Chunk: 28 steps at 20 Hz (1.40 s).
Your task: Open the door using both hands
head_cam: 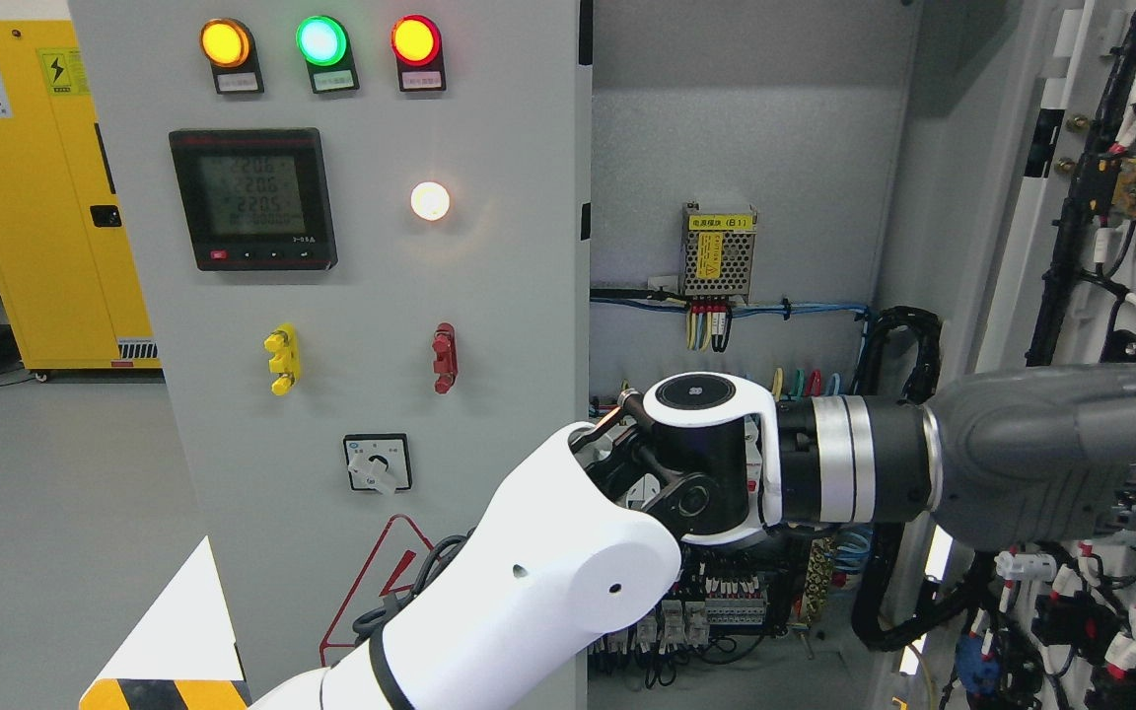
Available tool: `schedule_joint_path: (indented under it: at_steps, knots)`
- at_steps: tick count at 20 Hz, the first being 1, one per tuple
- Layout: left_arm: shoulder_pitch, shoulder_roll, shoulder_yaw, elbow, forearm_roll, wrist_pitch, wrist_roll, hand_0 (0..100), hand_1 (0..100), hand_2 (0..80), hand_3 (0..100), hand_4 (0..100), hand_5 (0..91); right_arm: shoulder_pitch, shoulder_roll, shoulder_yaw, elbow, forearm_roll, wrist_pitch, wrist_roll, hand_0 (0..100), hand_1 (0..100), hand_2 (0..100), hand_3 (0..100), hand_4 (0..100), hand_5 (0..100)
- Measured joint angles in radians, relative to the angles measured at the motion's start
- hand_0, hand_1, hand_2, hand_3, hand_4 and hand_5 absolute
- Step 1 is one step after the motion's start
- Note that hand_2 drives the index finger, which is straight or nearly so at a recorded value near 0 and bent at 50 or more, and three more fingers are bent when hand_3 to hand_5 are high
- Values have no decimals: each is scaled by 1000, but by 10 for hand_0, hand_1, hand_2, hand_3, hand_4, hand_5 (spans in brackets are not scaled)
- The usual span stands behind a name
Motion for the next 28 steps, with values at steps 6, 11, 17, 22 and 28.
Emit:
schedule_joint_path:
  at_steps: [6,11,17,22,28]
  knots:
    - [85,4,89,-41,-103,53,3,120,556,0,0,0,0,0,0,0,0,0,0,0,0,500,40,0,0,0]
    - [224,28,142,-125,-233,78,1,120,556,0,0,0,0,0,0,0,0,0,0,0,0,500,40,0,0,0]
    - [440,87,187,-231,-348,84,-3,120,556,0,0,0,0,0,0,0,0,0,0,0,0,500,40,0,0,0]
    - [673,129,233,-293,-443,80,0,120,556,0,0,0,0,0,0,0,1,0,1,0,0,500,40,0,0,0]
    - [985,210,270,-332,-509,20,68,120,556,0,0,0,0,0,0,0,1,0,2,0,0,500,40,0,0,0]
